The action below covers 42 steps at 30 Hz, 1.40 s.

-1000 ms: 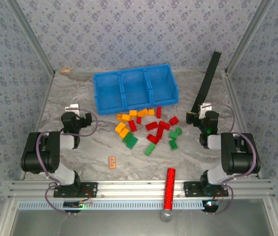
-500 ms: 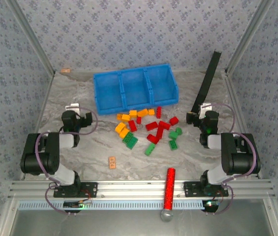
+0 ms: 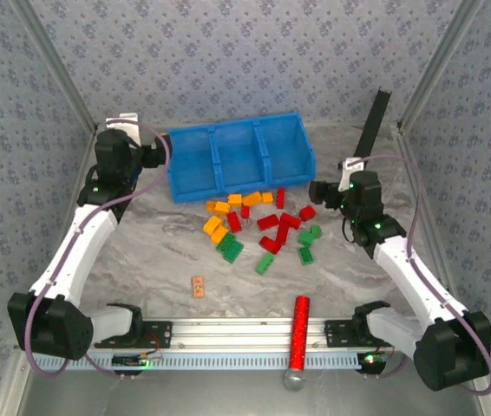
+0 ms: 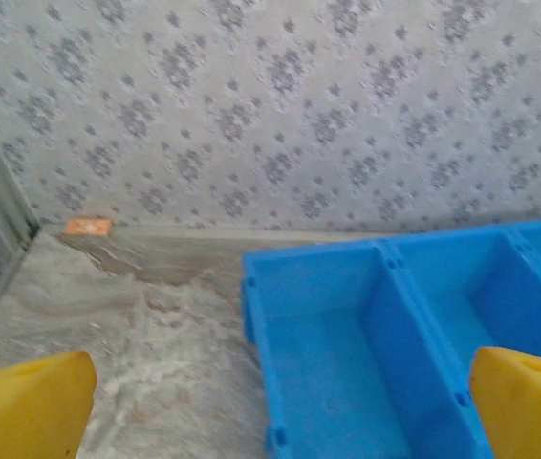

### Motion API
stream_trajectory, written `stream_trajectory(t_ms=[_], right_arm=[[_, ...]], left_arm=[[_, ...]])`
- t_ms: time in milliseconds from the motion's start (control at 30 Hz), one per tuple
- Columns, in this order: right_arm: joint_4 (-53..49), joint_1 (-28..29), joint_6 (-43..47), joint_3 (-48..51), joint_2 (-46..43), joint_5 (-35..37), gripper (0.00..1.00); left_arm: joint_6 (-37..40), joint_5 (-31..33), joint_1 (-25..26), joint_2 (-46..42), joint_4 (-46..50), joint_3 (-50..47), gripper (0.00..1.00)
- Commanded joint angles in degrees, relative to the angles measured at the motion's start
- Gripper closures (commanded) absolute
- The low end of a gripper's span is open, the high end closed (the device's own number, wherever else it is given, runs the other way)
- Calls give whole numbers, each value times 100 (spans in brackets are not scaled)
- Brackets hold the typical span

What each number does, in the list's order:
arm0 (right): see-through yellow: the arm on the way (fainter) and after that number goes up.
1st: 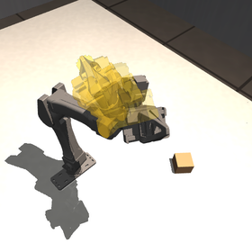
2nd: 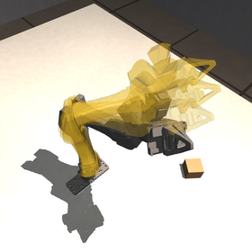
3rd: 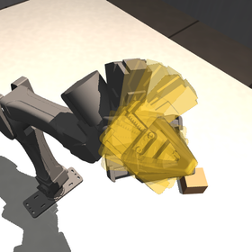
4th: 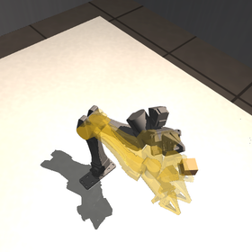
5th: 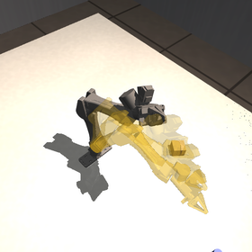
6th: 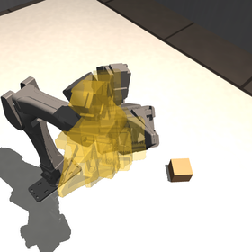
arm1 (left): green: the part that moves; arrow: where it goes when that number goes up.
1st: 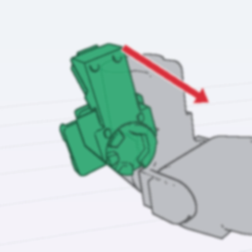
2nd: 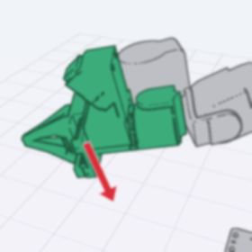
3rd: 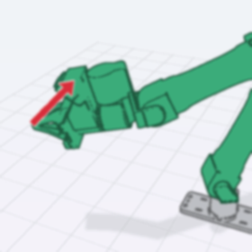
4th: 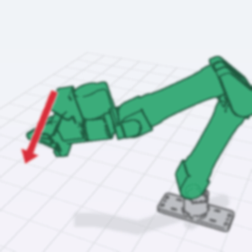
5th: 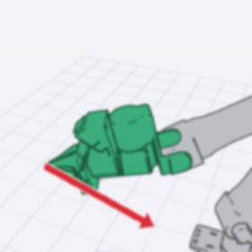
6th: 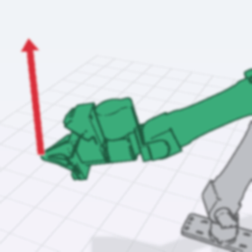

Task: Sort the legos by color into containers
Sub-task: Pick up the lego from the center of the table.

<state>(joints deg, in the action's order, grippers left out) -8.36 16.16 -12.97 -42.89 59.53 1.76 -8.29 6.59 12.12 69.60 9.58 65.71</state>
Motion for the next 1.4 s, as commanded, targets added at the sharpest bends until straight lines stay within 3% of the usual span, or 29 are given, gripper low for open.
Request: stream_trajectory(t_ms=[0,167,300,767,1200,1367], right_arm=[[-1936,711,-921,80,119,114,12],[-2459,1793,-1694,389,177,407,14],[-2575,2259,-2062,568,274,667,15],[-1884,2346,-2137,972,1175,800,26],[-1633,2250,-1885,655,2072,603,60],[-1900,2279,-1858,553,1920,495,70]], left_arm=[[-98,-265,401,13,1387,299,0],[140,-262,1014,185,2064,726,0],[246,-338,1293,267,2342,830,0],[337,-369,1598,324,2602,810,0],[446,-385,1600,446,2900,827,0],[481,-417,1609,389,3100,662,0]])
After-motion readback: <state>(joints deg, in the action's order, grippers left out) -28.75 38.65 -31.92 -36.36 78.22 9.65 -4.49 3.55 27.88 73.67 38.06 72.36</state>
